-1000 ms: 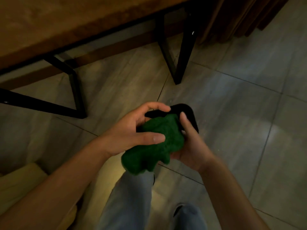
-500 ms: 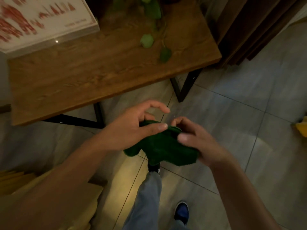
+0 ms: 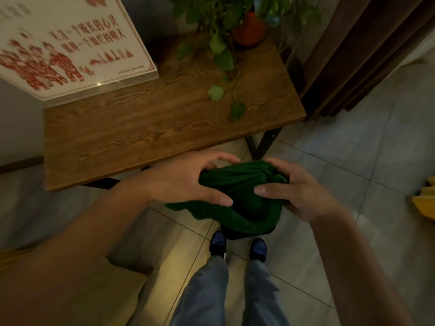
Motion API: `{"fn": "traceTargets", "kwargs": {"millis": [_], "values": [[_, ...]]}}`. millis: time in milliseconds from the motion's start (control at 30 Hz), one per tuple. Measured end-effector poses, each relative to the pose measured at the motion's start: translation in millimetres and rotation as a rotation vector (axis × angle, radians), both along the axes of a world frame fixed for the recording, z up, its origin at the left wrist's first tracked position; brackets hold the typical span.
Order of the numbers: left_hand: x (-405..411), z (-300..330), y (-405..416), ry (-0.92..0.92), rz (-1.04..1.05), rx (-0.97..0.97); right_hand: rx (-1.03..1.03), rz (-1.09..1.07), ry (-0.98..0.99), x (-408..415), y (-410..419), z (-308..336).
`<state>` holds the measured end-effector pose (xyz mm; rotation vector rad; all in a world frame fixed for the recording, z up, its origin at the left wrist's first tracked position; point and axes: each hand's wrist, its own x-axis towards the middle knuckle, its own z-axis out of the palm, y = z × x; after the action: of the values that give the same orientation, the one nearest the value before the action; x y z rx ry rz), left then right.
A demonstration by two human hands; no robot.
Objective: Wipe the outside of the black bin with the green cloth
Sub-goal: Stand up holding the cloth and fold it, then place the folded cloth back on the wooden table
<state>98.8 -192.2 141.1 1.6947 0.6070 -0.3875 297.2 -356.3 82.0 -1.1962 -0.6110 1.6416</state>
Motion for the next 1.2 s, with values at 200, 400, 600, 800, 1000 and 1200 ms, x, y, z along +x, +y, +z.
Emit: {"fn": "traceTargets", "kwargs": {"millis": [200,400,600,800,1000,1200], "values": [[3.5,19.7,-5.2,-0.038,0.23,-0.105,-0.157,0.08,-0.402,23.2,2.4,-12.0],[27.0,35.8,-22.3,-0.088,0.294,-0.084,0.133,0.291,-0.584,15.7,0.0,15.5],[29.9,39.2,-26.8,-0.013,0.294,-0.09,0.248,0.315,-0.661,-1.1,8.7,-0.7],[2.4,15.7,-24.0,0.21,0.018,-0.046,0.11,0.36,-0.365,37.2,-6.1,-9.6],[3.0,-11.1,-21.1,0.174,0.035,0.001,0.007,0.252,-0.098,46.5,-4.3,-27.7],[-21.3,-56.1,9.0,-0.041,0.527,-0.217,-0.045,0.03,0.147,44.8,41.6,-41.3]]}}
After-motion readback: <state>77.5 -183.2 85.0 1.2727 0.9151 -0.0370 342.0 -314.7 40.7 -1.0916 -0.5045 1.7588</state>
